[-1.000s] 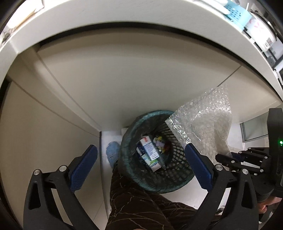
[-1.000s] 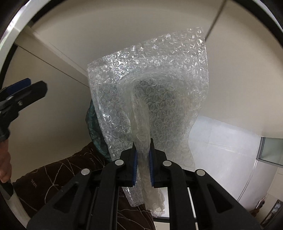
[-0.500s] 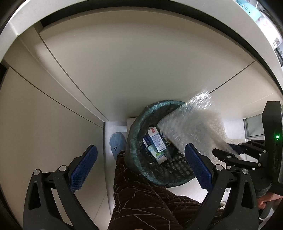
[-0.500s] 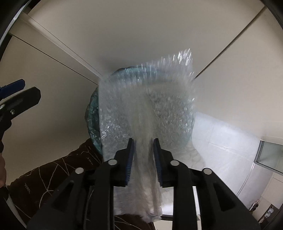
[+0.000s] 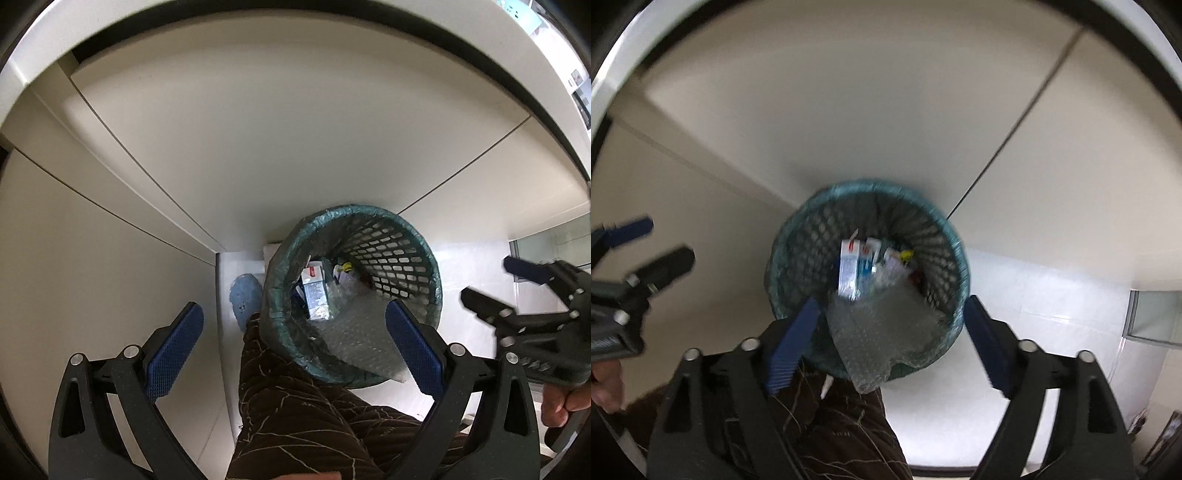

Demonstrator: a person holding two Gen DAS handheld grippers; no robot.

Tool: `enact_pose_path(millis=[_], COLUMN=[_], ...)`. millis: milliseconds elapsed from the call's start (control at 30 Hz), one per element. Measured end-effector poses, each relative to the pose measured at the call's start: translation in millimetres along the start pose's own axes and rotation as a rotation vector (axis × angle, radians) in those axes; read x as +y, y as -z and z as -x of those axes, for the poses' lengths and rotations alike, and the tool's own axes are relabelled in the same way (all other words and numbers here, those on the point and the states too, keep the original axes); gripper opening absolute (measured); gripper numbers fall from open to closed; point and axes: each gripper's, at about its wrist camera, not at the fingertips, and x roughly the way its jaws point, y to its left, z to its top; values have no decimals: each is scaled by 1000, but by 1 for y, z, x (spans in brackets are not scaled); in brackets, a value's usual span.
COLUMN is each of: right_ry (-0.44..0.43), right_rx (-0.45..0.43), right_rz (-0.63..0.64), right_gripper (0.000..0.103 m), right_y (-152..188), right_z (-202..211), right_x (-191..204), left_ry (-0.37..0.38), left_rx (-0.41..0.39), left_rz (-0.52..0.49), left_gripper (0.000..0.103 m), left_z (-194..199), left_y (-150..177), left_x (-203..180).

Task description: Collect trash

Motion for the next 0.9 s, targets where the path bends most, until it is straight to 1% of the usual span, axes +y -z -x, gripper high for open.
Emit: enact_pose_path(millis=[100,200,367,433,533,600,700,767,900], right_ry=[14,26,49,57,59,58,42,44,69], right_rx=[-70,-132,-231,-256,-302,-321,-329,-329,-337], right_rz=[-33,-79,-121,-135,-160,-177,-182,-174,-142], right_gripper=[94,95,95,95,95,95,95,95,95], right_y=[-5,-12,-19,-18,-16,-11,-5,-1,10], right_z=[32,74,162,194,245,272,299,310,315], right_x=[-10,-19,-26,-25,-26,-24,-19,-14,-5], left_ry=[16,2,7,-12,17,10,-12,-1,-1], left_rx=[-21,-44,-139,-183,-207,-224,-245,-249,-262], left_rz=[11,7,8,-12,7,5,0,11,20], left_gripper=[97,97,97,97,97,97,97,97,97], left_z=[15,39,113,148,191,217,248,266,279], left_y=[-4,-12,-29,-34,-39,-40,-40,-38,-31], left_x=[-2,-9,-23,-30,-33,-37,-42,-43,-47])
